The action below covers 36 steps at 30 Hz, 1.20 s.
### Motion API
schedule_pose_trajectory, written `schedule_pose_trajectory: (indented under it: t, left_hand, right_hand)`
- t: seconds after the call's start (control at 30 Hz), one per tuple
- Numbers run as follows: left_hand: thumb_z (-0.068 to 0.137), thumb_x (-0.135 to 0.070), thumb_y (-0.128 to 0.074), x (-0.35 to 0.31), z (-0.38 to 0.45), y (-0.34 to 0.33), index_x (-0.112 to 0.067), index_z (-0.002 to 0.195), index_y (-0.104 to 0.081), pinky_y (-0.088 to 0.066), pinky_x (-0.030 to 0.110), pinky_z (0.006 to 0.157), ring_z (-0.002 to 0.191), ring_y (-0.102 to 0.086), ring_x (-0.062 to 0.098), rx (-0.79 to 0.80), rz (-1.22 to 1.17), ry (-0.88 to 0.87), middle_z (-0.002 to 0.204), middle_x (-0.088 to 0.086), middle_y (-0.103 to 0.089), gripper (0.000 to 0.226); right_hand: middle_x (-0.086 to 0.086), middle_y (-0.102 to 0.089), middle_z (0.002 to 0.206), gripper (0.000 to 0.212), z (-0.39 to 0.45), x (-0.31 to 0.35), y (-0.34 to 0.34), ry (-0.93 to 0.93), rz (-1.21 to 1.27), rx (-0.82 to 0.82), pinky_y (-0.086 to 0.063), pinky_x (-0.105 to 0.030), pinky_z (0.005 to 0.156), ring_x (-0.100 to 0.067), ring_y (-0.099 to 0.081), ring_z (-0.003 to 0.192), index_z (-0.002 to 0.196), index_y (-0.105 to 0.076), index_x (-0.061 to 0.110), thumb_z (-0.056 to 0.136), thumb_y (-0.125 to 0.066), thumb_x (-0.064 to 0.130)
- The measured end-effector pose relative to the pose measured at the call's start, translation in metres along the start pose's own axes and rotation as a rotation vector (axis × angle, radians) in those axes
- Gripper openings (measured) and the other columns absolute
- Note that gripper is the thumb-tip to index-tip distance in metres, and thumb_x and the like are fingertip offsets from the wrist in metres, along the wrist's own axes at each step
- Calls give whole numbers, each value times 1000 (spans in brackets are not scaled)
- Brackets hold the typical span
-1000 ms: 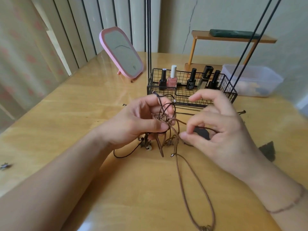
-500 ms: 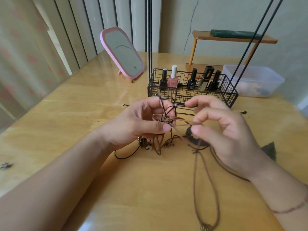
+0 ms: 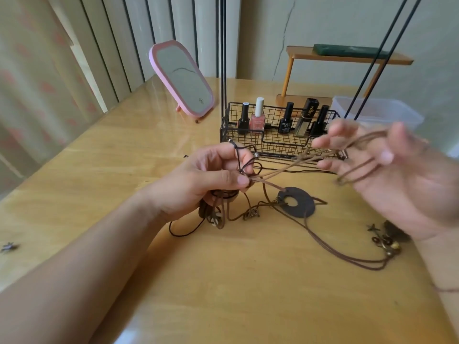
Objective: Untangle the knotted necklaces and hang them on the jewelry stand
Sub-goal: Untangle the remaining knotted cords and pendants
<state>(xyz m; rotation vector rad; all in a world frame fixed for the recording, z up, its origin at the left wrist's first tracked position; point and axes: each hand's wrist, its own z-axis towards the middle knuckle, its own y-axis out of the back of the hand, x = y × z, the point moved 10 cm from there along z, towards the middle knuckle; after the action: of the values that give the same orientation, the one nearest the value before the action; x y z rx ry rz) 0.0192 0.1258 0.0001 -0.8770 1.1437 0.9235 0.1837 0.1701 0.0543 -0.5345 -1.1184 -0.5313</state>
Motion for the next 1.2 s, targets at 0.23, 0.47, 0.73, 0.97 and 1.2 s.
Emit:
schedule_pose_trajectory:
  t: [0.23, 0.47, 0.73, 0.97, 1.2]
  left_hand:
    - [79, -13, -61, 4, 0, -3, -20, 94, -65, -15, 37, 47, 56, -29, 33, 44, -45, 29, 76, 11, -63, 16]
    - [85, -12, -59, 6, -1, -8, -15, 109, -52, -27, 27, 40, 46, -43, 11, 72, -88, 51, 80, 13, -70, 25]
    - [88, -15, -58, 3, -1, -10, -18, 116, -45, -40, 16, 42, 49, -51, 13, 74, -49, 28, 79, 7, -69, 30]
    - [91, -17, -55, 0, -1, -15, -21, 119, -43, -39, 16, 45, 50, -48, 15, 102, 7, 21, 77, 6, -68, 31]
    - [94, -13, -56, 1, -1, -19, -20, 120, -42, -43, 16, 45, 49, -53, 12, 117, 46, 29, 78, 6, -71, 29]
  right_hand:
    - [9, -63, 78, 46, -11, 9, 81, 55, 214, -554, -53, -29, 66, -18, -62, 77, 66, -54, 27, 104, -39, 46]
    - [2, -64, 113, 11, -22, -11, 82, -120, -669, -771, -52, -34, 71, -16, -62, 93, 103, -62, 30, 93, -67, 29]
    - [17, -66, 83, 30, -18, -10, -73, 333, -1090, -114, -50, -30, 63, -10, -63, 77, 95, -71, 20, 82, -73, 47]
    - [2, -65, 76, 13, -18, -12, -47, 261, -723, -145, -51, -39, 56, -20, -62, 66, 103, -66, 26, 94, -57, 24]
    - [3, -64, 99, 13, -18, -6, -60, 345, -977, -145, -35, -13, 58, -19, -53, 63, 91, -73, 12, 86, -64, 4]
